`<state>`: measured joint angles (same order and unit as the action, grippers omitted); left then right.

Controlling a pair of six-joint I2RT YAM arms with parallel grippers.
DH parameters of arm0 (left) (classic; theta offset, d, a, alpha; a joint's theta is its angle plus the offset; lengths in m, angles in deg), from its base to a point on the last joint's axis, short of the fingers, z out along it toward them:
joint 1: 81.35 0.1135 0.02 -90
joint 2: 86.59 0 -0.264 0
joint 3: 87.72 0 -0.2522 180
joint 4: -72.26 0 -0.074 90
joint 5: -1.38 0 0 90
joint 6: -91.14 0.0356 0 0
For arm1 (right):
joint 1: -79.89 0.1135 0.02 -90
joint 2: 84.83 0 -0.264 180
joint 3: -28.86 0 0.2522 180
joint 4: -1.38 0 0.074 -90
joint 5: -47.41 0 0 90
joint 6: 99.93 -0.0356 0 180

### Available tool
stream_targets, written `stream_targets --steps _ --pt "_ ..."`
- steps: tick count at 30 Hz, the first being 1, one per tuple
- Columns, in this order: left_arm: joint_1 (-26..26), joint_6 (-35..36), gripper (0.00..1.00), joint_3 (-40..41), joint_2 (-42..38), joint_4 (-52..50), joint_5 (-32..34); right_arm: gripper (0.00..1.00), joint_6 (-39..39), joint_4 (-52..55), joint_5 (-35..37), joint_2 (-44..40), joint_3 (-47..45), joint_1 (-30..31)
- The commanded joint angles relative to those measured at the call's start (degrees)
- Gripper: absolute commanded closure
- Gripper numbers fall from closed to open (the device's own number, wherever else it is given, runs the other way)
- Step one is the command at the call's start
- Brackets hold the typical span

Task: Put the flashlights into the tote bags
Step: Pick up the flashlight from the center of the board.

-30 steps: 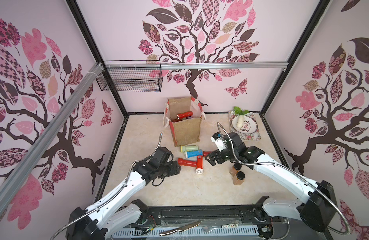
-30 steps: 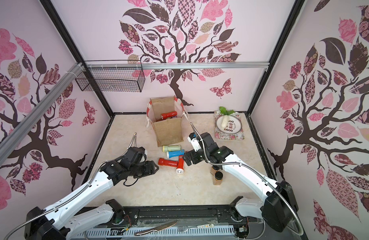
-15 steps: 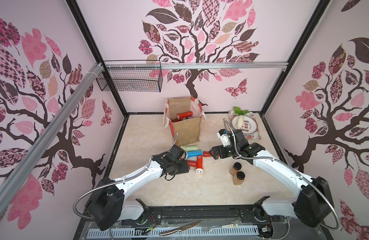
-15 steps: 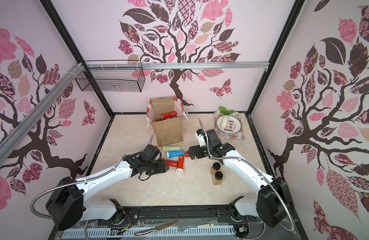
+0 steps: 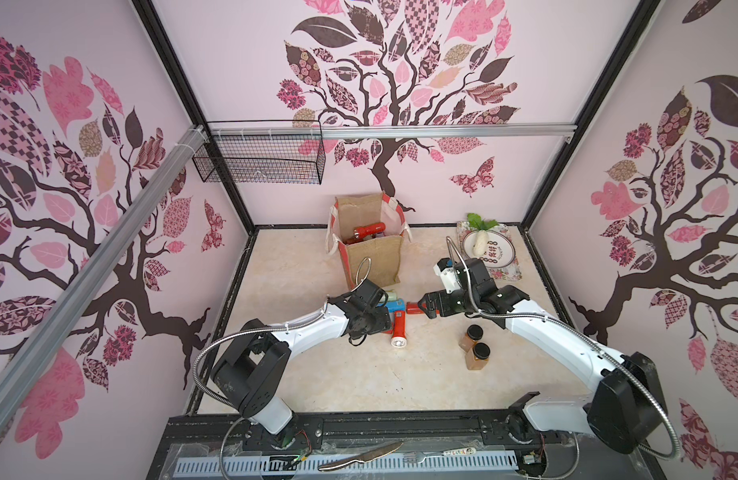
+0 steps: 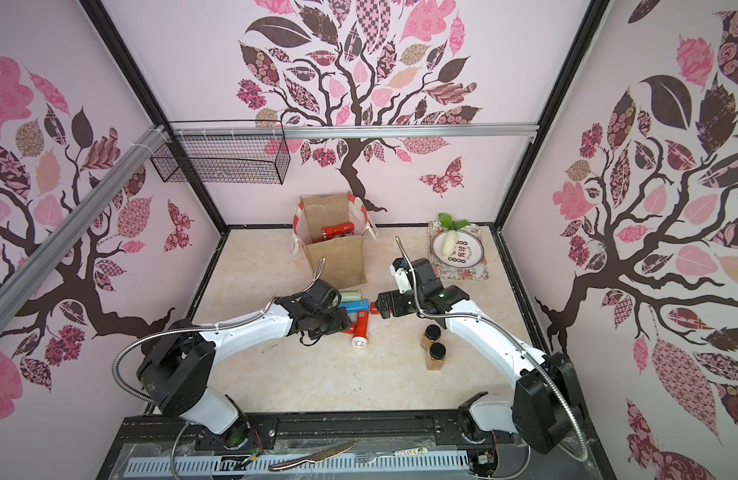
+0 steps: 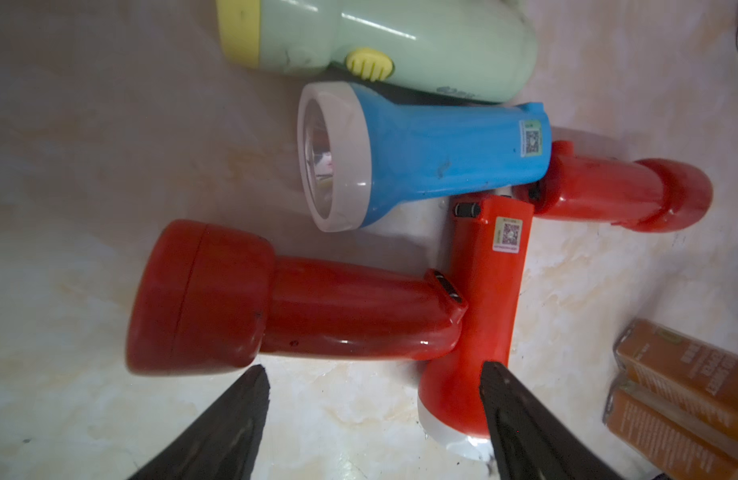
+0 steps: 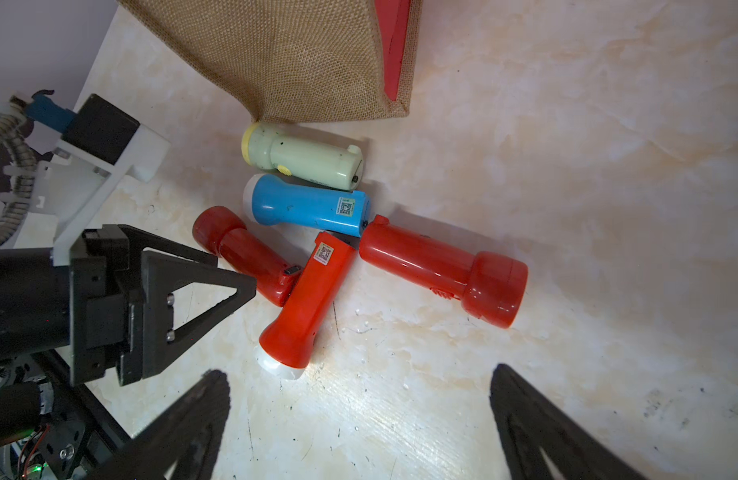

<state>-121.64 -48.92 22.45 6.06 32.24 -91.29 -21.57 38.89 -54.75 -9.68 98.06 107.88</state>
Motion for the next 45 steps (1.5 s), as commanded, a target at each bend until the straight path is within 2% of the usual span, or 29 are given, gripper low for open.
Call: stream_targets --steps 1,11,26,31,45 --pt "-0.05 -2.13 0.13 -4.18 0.93 -0.70 2.71 0.00 0.26 -0.68 0.55 -0.37 0.82 -0.02" --pt "0.53 -6.51 0.17 -4.23 3.77 -0.68 4.52 0.00 0.56 -0.70 0.68 0.08 1.48 0.00" --pt "1.00 -6.42 0.19 -5.10 8.77 0.08 6.29 0.00 0.69 -0.80 0.61 -0.21 1.22 -0.01" --pt "1.00 -4.88 0.26 -3.56 8.96 -0.46 6.82 0.00 1.57 0.19 1.46 -0.95 1.59 0.00" --pt "1.00 -1.50 0.51 7.49 -2.16 -2.38 10.97 0.00 2.59 0.45 2.23 -1.77 1.76 -0.13"
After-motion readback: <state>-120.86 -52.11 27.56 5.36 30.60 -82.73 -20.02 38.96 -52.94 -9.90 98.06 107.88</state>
